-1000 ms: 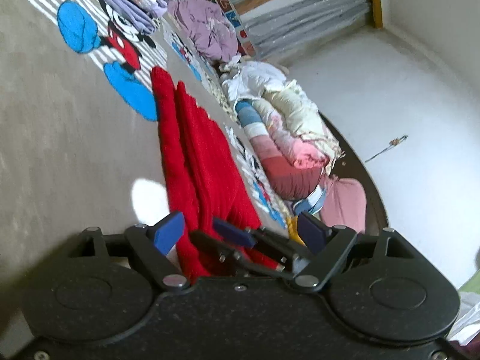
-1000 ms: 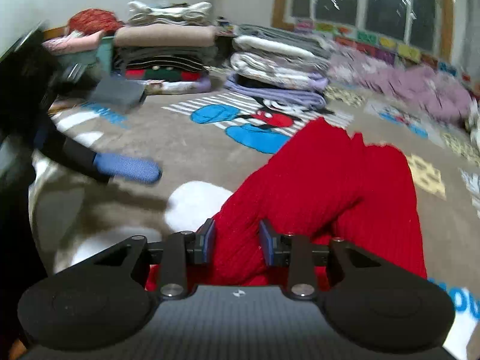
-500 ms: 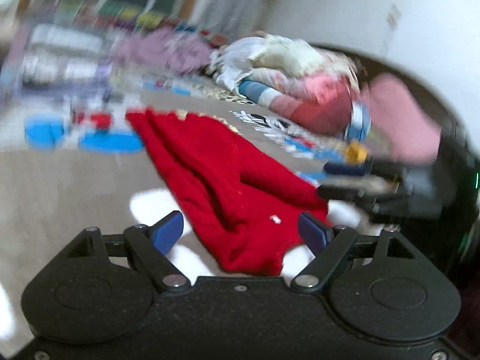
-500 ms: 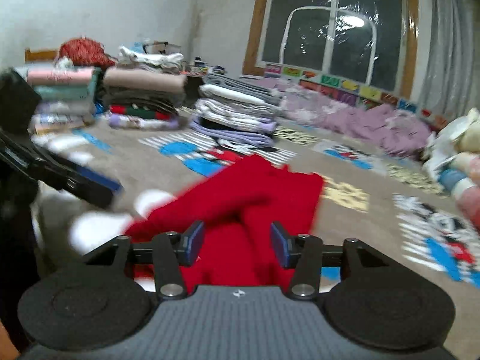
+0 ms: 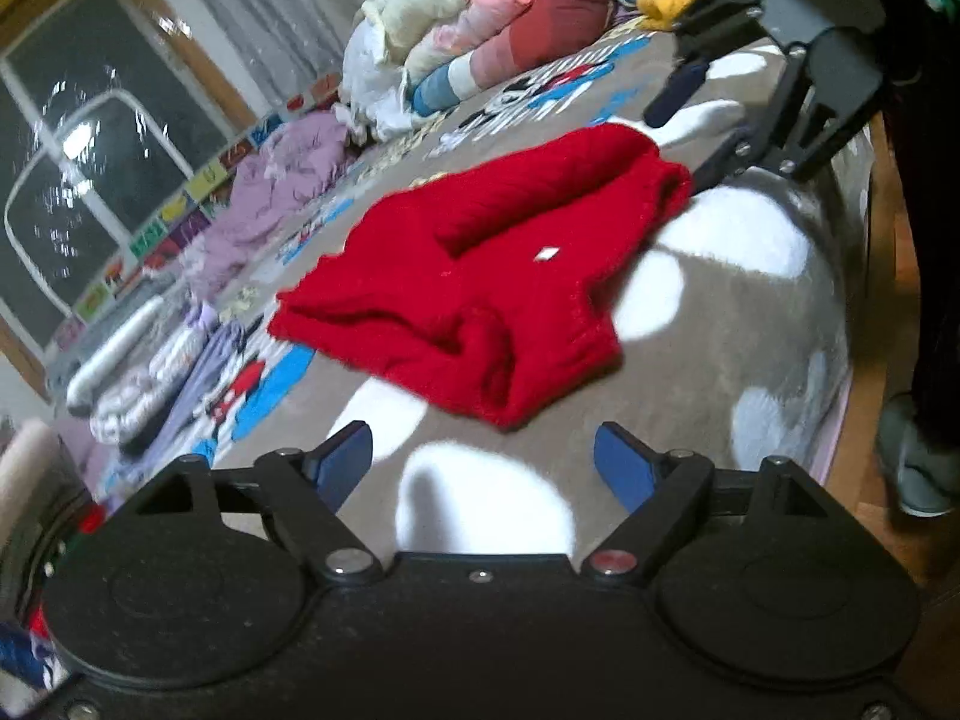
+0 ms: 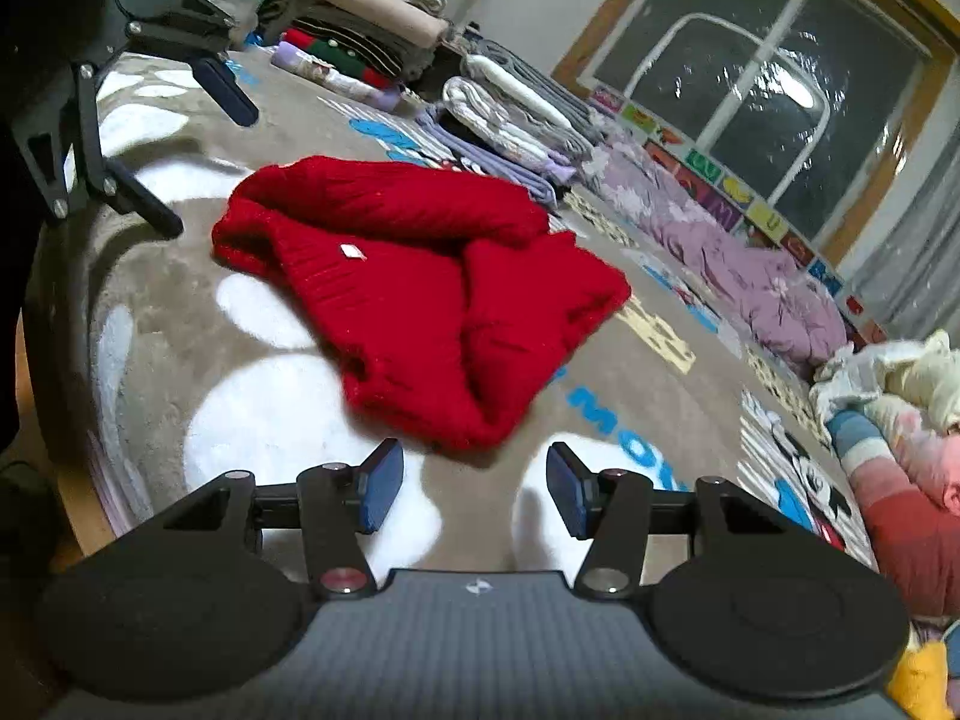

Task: Fold clothes
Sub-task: 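Grasp the folded sweater's edge with both grippers and lift it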

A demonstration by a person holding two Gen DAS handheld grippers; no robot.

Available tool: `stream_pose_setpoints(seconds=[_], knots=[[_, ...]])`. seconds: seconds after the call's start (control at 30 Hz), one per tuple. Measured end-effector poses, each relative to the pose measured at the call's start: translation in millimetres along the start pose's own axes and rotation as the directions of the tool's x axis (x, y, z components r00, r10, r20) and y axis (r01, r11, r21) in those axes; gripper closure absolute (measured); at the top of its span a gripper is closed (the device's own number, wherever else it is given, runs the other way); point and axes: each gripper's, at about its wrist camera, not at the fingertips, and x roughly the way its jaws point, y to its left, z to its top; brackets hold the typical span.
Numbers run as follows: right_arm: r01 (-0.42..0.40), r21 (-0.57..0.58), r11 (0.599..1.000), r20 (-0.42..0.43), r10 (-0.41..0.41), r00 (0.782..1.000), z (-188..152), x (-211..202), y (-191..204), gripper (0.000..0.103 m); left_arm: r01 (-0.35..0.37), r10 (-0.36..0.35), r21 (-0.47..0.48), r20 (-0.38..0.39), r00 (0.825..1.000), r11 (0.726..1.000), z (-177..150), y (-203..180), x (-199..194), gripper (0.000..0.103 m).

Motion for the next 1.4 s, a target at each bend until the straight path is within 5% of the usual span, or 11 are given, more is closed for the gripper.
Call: stream_pose_setpoints(seconds=[0.17, 0.5, 0.57, 0.83, 1.13, 1.27, 1.4], knots=[[-0.027, 0.028, 0.999, 0.039, 0.025, 0.999, 0.0, 12.4, -4.6, 0.05, -0.046, 0.046, -0.006, 0.028, 0.999, 0.999, 1.2, -2.4, 13.3, 0.02], [0.023, -0.163, 0.986, 0.116, -0.004, 0.993, 7.8, 13.8, 17.7, 0.053, -0.041, 0.043, -0.034, 0.047, 0.998, 0.999, 1.8, -0.9, 12.3, 0.02], [-0.045, -0.187, 0.981, 0.091, 0.062, 0.994, 8.4, 15.8, 18.2, 0.068, -0.041, 0.043, -0.034, 0.052, 0.998, 0.999, 1.2, -2.1, 11.1, 0.02], [0.014, -0.268, 0.963, 0.132, 0.023, 0.991, 4.8, 9.8, 24.9, 0.064, -0.039, 0.039, -0.007, 0.068, 0.997, 0.999, 0.1, -3.8, 10.5, 0.024], [0.016, -0.196, 0.98, 0.152, 0.015, 0.988, 2.9, 18.7, 18.9, 0.063, -0.102, 0.095, 0.07, 0.097, 0.991, 0.992, 4.3, -18.0, 21.4, 0.026], [0.012, -0.163, 0.987, 0.14, 0.011, 0.99, 5.8, 20.4, 18.3, 0.069, -0.104, 0.094, 0.123, 0.083, 0.992, 0.987, 9.1, -29.2, 25.1, 0.067], [-0.006, -0.135, 0.991, 0.123, 0.023, 0.992, 10.0, 19.0, 16.7, 0.075, -0.089, 0.084, 0.083, 0.057, 0.995, 0.993, 14.8, -24.8, 20.4, 0.075]])
